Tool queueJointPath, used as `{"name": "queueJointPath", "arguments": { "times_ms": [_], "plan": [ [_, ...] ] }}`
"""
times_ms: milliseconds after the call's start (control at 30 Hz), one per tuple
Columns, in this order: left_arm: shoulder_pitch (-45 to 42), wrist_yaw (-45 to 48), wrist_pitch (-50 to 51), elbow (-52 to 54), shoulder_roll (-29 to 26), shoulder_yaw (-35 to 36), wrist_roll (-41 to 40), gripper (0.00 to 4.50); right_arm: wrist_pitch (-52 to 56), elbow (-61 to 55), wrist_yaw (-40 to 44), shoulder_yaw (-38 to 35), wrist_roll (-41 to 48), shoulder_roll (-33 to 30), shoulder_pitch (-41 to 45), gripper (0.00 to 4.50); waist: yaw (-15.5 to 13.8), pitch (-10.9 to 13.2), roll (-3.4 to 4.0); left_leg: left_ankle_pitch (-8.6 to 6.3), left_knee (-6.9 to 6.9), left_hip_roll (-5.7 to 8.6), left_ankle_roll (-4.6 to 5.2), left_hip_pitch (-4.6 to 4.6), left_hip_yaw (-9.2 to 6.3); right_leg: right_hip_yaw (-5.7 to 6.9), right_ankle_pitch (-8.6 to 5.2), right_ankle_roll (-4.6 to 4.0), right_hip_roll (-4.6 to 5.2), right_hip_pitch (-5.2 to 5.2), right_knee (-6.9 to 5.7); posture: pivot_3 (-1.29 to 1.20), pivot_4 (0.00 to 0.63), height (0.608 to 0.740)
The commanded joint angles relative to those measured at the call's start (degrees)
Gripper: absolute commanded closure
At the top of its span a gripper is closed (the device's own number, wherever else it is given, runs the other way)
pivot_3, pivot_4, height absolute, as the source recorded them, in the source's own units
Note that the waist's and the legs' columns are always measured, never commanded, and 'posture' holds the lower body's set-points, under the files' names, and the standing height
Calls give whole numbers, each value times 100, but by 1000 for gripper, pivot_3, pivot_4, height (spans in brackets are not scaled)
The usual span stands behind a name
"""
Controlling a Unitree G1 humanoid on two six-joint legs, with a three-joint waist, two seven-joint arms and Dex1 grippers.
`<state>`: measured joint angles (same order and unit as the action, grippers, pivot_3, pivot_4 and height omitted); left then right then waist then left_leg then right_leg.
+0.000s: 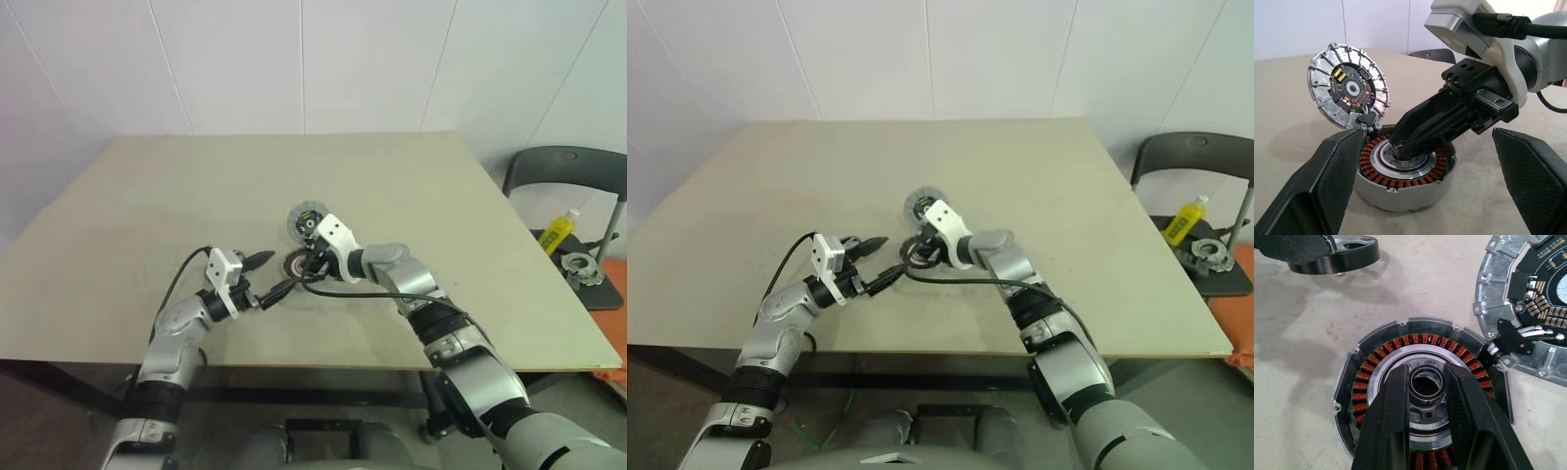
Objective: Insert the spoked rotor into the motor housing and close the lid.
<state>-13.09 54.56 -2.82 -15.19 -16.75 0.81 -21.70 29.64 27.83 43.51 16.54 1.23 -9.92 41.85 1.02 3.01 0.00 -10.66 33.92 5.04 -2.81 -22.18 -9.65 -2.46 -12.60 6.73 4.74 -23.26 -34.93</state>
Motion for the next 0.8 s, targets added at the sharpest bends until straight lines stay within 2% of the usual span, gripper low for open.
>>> {"name": "queueJointPath", "arguments": {
  "times_ms": [33,800],
  "plan": [
    [-55,17,-68,128,-57,41,2,0,-33,-87,-35,-14,8,84,42,3837,0,0,0,0,0,0,0,0,0,0,0,0,0,0,0,0,0,740],
    [-19,35,-126,96,-57,35,-4,0,-203,10,-84,11,-171,32,51,3837,1,1,1,-1,0,0,-1,-1,0,0,-1,0,1,-1,0,0,0,740]
  ]
}}
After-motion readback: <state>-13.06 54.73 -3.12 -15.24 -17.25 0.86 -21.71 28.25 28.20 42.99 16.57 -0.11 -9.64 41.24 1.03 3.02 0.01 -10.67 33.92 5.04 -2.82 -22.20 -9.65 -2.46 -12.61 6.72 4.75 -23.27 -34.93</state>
